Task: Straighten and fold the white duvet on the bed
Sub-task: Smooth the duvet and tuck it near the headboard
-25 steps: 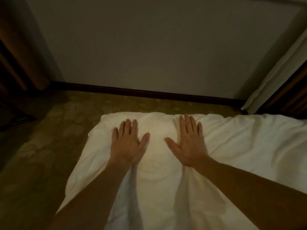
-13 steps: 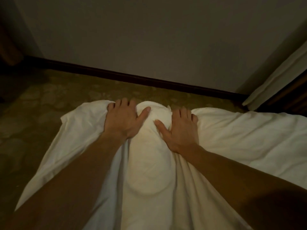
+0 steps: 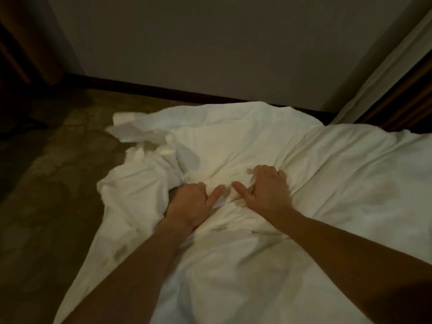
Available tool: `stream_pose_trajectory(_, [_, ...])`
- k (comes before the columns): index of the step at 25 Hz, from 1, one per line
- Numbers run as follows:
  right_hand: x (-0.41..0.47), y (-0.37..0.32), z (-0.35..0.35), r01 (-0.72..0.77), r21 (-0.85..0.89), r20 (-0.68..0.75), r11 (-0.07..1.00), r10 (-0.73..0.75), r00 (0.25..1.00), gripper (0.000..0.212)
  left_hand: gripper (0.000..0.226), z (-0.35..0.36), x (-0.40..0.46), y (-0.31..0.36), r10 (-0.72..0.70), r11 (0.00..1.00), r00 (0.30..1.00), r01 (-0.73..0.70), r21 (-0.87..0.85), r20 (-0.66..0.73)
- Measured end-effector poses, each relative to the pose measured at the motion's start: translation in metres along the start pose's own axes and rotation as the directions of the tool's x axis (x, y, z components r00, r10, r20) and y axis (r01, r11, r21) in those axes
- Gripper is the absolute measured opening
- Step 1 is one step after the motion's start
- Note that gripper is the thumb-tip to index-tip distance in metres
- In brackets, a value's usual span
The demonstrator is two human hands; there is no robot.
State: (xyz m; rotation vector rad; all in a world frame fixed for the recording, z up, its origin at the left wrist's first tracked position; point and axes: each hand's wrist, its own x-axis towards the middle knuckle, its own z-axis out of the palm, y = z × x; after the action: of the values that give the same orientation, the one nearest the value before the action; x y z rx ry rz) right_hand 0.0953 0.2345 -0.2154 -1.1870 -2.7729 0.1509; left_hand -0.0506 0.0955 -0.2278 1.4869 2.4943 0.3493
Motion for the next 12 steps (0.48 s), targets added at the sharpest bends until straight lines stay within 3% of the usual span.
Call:
stream_pose_trajectory(4, [-0.086, 0.016, -0.050, 0.051, 0.054, -0.034, 0.997, -0.050, 0.998, 0.104, 0.091, -0.031, -0.083, 0.039, 0.045, 0.997, 0.993, -0.038, 0.072, -0.107])
stream_pose_trajectory(7, [-0.150, 0.027, -0.052, 0.141, 0.094, -0.139, 0.986, -0.127, 0.982, 0.091, 0.094, -0.046, -0.121, 0.056, 0.037, 0.999, 0.985, -0.036, 0.008, -0.169])
stream_pose_trajectory(10, [-0.201, 0.028, -0.032, 0.189, 0.122, -0.187, 0.974, -0.164, 0.969, 0.079, 0.082, -0.061, -0.102, 0.059, 0.047, 0.998, 0.933, -0.029, 0.054, -0.356])
stream_pose_trajectory(12, [-0.213, 0.027, -0.022, 0.169, 0.127, -0.187, 0.977, -0.144, 0.972, 0.077, 0.087, -0.075, -0.064, 0.057, 0.059, 0.994, 0.941, -0.024, 0.107, -0.333])
